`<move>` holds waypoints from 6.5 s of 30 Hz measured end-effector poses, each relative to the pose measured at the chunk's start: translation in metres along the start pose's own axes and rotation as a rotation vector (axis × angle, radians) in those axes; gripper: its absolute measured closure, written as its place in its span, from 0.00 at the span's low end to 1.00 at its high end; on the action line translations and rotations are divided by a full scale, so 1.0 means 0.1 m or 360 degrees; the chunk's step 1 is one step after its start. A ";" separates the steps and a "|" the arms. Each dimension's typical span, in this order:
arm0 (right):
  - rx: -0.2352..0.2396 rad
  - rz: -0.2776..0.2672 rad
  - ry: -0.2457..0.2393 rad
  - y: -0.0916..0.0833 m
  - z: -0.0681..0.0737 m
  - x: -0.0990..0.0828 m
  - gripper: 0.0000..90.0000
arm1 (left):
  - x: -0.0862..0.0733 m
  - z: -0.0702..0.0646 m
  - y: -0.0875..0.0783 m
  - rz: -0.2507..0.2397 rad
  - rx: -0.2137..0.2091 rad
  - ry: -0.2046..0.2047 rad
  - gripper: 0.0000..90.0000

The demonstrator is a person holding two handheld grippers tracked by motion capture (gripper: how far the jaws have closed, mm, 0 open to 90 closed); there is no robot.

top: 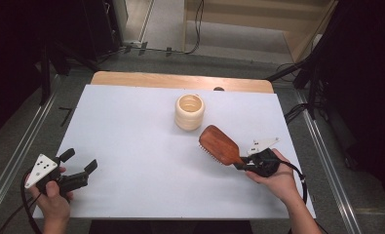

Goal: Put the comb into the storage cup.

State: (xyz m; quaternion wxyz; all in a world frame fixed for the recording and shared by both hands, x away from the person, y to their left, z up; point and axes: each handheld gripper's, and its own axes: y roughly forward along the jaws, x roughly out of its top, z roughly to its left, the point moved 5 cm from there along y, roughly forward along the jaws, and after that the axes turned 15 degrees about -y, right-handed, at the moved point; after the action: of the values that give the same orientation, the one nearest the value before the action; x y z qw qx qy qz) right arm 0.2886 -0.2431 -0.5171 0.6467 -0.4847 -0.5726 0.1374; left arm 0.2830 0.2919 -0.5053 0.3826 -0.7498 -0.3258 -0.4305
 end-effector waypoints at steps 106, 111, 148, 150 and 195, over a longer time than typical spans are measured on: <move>-0.0366 -0.0785 0.0170 0.17 0.28 0.67 0.78 | 0.34 -1.93 1.07 0.0086 -0.0510 0.0229 0.08; -0.0368 -0.0790 0.0156 0.18 0.31 0.70 0.78 | 0.32 -2.03 1.11 0.0101 -0.0560 0.0211 0.08; -0.0349 -0.0845 0.0084 0.30 0.54 0.89 0.78 | 0.32 -2.48 1.42 0.0176 -0.0643 0.0116 0.00; -0.0354 -0.0848 0.0075 0.30 0.54 0.89 0.78 | 0.32 -2.49 1.44 0.0187 -0.0648 0.0089 0.02; -0.0367 -0.0918 0.0181 0.32 0.53 0.91 0.47 | 0.36 -2.59 1.51 0.0357 -0.0803 -0.0049 0.64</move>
State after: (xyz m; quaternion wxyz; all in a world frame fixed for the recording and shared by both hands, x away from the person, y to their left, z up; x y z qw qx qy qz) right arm 0.2824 -0.1362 -0.4933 0.6308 -0.3794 -0.6613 -0.1447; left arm 0.3193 0.0019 -0.4298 0.2241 -0.8592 -0.1289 -0.4415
